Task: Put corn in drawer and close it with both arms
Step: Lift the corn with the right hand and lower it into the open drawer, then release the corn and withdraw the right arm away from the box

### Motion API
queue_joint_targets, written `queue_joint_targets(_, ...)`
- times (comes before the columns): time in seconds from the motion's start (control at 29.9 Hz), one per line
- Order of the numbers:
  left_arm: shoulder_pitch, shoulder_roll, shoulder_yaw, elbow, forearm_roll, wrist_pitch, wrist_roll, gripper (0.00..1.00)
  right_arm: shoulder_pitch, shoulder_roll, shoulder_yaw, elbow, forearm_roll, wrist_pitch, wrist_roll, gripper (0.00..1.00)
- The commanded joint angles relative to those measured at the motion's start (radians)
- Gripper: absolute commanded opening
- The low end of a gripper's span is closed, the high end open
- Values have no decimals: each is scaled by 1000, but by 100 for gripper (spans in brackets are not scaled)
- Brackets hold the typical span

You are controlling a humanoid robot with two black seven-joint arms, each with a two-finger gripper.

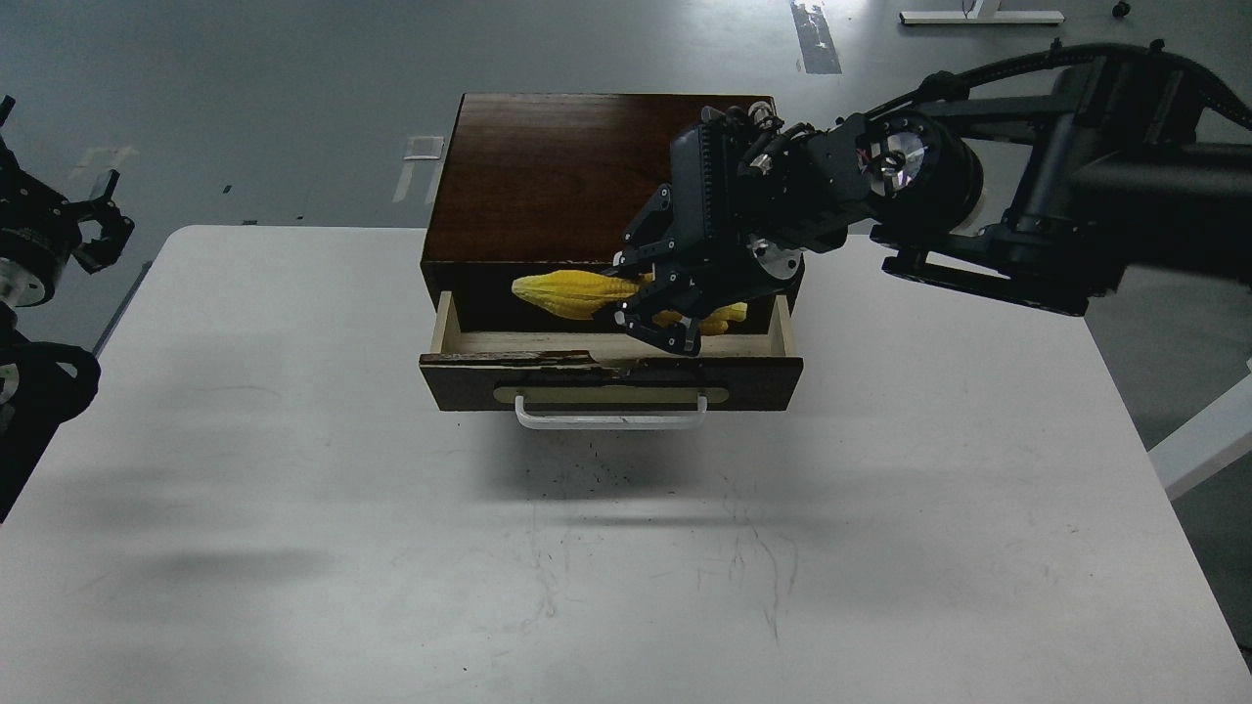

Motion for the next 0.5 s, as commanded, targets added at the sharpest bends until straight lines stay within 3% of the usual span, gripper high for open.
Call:
queue_joint_targets(0.0, 9, 0, 0, 1, -3, 0, -1, 98, -12, -1, -2, -3, -1, 0, 0, 41)
queue_joint_targets(0.07, 9, -2, 0, 1, -3, 0, -1, 98, -14, 1, -1, -8, 1, 0, 0, 53)
queue_joint_targets(0.2, 9, 0, 0, 1, -3, 0, -1, 98, -14, -1, 1, -12, 2, 0, 0, 59)
queue_joint_targets(0.47, 9, 1, -2, 1, -3, 0, 0, 98, -17, -5, 1, -14, 7, 0, 0, 62)
